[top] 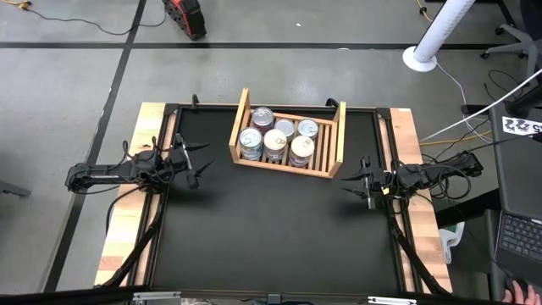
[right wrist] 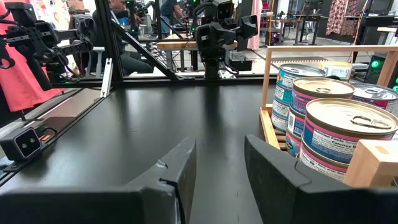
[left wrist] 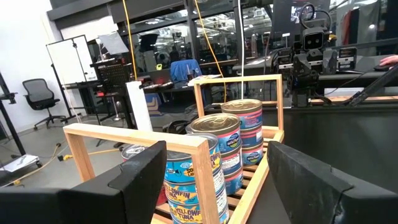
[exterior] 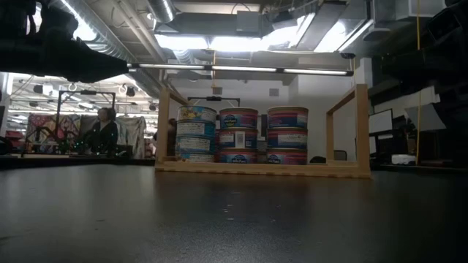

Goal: Stack canned seafood by type on shelf
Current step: Return to Home Position

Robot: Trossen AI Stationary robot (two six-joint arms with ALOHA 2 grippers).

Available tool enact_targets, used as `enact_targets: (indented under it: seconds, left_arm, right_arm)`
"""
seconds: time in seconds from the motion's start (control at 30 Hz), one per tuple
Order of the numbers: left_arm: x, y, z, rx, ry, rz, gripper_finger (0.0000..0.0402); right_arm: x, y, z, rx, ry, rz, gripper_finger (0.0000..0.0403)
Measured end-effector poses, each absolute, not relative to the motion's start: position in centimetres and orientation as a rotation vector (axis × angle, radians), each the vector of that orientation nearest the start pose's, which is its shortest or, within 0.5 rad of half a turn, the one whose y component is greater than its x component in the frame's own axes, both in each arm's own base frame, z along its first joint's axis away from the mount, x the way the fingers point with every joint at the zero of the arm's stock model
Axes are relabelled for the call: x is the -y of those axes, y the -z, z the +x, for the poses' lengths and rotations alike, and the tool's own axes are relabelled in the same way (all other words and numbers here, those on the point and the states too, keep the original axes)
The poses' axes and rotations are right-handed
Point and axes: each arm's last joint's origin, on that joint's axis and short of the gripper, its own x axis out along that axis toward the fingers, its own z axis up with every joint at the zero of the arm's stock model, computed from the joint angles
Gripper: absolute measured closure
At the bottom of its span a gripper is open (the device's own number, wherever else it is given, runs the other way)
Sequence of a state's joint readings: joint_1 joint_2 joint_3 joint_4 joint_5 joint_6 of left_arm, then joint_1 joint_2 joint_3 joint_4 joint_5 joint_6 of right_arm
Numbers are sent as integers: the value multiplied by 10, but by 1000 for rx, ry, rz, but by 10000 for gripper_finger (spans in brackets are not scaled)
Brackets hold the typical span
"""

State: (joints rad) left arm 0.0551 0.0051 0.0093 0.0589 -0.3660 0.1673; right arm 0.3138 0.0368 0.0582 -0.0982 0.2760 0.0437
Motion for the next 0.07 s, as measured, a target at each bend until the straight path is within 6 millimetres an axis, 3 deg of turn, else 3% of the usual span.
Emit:
enact_targets:
  seconds: [0.07]
  left_arm:
    - [-16, -172, 95, 27, -425, 155, 127]
  right_arm:
    - [-22, -171, 93, -74, -36, 21, 267]
